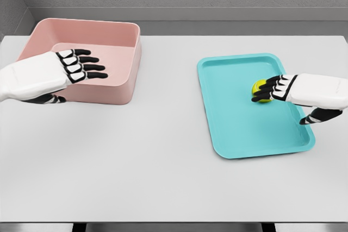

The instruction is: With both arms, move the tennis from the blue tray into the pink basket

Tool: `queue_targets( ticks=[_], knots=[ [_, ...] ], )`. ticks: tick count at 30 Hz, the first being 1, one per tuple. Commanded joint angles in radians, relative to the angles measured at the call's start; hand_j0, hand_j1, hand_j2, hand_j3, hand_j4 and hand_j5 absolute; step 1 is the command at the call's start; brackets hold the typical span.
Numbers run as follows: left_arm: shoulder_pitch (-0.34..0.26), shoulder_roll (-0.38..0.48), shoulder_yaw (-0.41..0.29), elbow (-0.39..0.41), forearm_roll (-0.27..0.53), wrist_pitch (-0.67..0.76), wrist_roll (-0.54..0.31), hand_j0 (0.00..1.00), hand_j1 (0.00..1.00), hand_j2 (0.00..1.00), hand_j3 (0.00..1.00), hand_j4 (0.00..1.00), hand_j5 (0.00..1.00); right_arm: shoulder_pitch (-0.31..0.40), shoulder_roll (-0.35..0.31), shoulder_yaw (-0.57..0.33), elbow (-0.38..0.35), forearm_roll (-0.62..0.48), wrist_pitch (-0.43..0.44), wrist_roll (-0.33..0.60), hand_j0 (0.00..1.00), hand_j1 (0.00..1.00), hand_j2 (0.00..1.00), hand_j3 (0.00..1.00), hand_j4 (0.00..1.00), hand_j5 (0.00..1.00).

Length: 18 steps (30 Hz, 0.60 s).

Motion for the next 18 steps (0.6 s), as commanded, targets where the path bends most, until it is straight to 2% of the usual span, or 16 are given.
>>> queue_targets(
  ticks=[1,5,7,9,11,12,17,18],
  knots=[
    [0.000,0.011,-0.001,0.000,-0.009,0.001,0.001,1.00,1.00,1.00,1.00,1.00,1.00,0.002,-0.002,-0.001,-0.001,-0.005,0.002,0.003,1.00,1.00,1.00,1.00,1.00,1.00],
    [0.000,0.011,0.001,0.000,-0.011,0.001,0.001,1.00,1.00,1.00,1.00,1.00,1.00,0.003,0.012,0.004,0.007,0.010,0.002,-0.008,1.00,1.00,1.00,1.00,1.00,1.00],
    [0.000,0.013,-0.001,0.000,-0.009,0.001,0.001,1.00,1.00,1.00,1.00,1.00,1.00,-0.003,0.030,0.002,0.045,0.004,0.002,-0.008,1.00,1.00,1.00,1.00,1.00,1.00],
    [0.000,0.013,-0.001,0.000,-0.006,0.001,0.001,1.00,1.00,1.00,1.00,1.00,1.00,-0.029,0.070,0.005,0.076,-0.005,0.002,0.006,1.00,1.00,1.00,1.00,1.00,1.00],
    [0.000,0.011,-0.001,0.000,-0.007,0.001,0.001,1.00,1.00,1.00,1.00,1.00,1.00,-0.072,0.133,0.008,0.103,-0.033,0.002,0.114,1.00,1.00,1.00,1.00,1.00,1.00],
    [0.000,0.011,-0.001,0.000,-0.007,0.001,0.001,1.00,1.00,1.00,1.00,1.00,1.00,-0.107,0.175,0.013,0.152,-0.039,0.002,0.114,1.00,1.00,1.00,1.00,1.00,1.00],
    [-0.002,0.004,-0.007,0.000,-0.012,0.001,0.001,1.00,1.00,1.00,1.00,1.00,1.00,-0.173,0.258,0.046,0.241,-0.028,0.002,0.114,1.00,1.00,1.00,1.00,1.00,1.00],
    [-0.002,0.001,-0.007,0.000,-0.012,0.001,0.001,1.00,1.00,1.00,1.00,1.00,1.00,-0.196,0.279,0.074,0.286,-0.024,0.002,0.114,1.00,1.00,1.00,1.00,1.00,1.00]
  ],
)
